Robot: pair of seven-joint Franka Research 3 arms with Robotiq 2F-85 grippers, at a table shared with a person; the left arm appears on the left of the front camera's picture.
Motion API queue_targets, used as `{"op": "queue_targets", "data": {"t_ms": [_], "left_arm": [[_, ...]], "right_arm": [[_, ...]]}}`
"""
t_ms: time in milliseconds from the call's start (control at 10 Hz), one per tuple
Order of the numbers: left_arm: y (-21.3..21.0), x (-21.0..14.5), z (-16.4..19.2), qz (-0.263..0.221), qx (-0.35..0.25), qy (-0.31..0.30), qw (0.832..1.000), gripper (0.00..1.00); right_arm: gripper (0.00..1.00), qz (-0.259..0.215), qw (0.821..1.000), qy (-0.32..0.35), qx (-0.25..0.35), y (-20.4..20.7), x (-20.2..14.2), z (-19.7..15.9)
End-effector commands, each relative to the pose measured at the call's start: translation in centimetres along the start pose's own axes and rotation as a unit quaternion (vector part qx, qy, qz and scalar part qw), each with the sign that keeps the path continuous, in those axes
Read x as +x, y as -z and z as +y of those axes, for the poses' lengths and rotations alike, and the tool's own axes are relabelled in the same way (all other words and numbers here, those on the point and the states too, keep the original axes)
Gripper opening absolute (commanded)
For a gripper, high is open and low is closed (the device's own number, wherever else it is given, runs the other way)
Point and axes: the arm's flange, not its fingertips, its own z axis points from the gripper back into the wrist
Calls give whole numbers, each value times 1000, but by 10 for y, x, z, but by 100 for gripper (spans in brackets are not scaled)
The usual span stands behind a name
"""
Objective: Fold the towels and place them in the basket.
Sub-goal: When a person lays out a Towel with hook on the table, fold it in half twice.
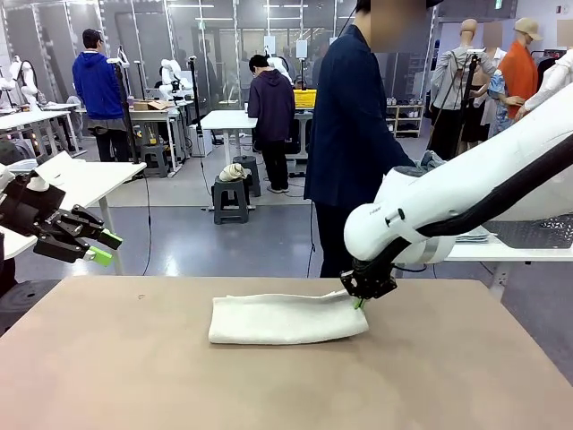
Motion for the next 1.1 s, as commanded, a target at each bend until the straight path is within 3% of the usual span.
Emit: {"op": "queue_targets", "data": {"t_ms": [0,300,500,800,1000], "left_arm": [[0,0,0,-2,-1,3,1000,59],[0,0,0,-2,-1,3,1000,59],[0,0,0,-2,-1,3,1000,59],[0,0,0,-2,-1,3,1000,59],[0,0,0,-2,-1,3,1000,59]], "right_arm": [[0,7,1000,-30,2,-19,-5,13],[0,-2,995,-91,-37,-49,17,69],[0,17,990,-124,-64,-42,37,137],[0,48,994,-67,-71,-15,58,233],[0,69,996,-35,-53,10,55,275]]}}
